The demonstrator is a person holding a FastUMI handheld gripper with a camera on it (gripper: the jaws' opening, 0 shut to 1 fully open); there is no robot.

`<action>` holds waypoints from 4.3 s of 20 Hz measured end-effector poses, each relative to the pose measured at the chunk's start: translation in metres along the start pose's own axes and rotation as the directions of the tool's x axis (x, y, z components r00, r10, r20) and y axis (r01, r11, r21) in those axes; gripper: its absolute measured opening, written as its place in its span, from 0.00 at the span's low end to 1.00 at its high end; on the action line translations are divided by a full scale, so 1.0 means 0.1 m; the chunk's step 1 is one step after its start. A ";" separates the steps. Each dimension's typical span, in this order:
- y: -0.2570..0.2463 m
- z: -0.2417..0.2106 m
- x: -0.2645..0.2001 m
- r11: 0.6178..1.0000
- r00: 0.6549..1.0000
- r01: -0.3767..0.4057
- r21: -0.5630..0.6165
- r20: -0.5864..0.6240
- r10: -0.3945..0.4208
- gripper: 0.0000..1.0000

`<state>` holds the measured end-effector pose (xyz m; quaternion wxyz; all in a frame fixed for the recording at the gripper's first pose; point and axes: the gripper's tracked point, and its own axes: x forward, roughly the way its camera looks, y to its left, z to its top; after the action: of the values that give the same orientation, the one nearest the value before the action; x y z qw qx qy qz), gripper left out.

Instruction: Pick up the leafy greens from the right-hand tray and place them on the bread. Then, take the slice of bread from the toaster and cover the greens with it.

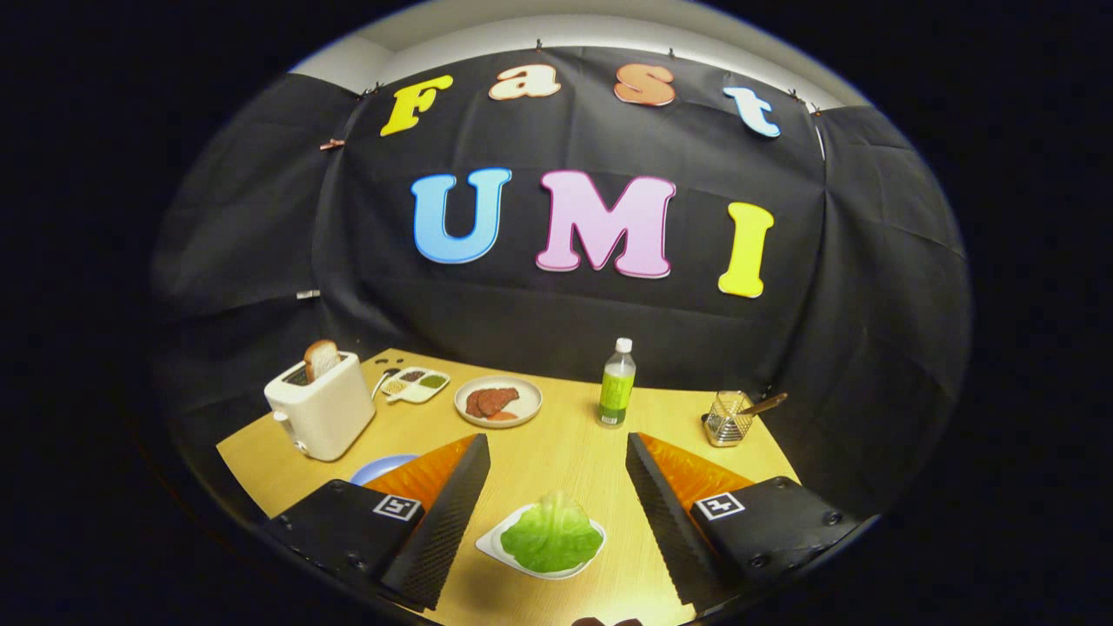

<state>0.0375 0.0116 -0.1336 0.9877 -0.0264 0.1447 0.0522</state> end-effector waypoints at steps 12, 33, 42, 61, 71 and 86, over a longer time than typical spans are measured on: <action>0.04 -1.53 0.85 0.998 0.935 -0.066 -0.001 -0.348 0.061 0.98; 0.12 -2.40 1.14 0.996 0.816 -0.082 0.038 -0.572 0.089 0.31; 0.17 -2.31 1.04 0.987 0.764 -0.135 0.086 -0.626 0.159 0.05; 1.30 -0.96 0.87 0.930 0.798 -0.332 0.157 -0.478 0.366 0.05; 2.18 -1.45 1.09 0.885 0.694 -0.459 0.076 -0.592 0.410 0.05; 2.30 -1.71 1.22 0.894 0.677 -0.448 0.004 -0.651 0.343 0.54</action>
<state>0.0794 0.2406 -0.3407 0.8388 -0.0874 0.4679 0.2641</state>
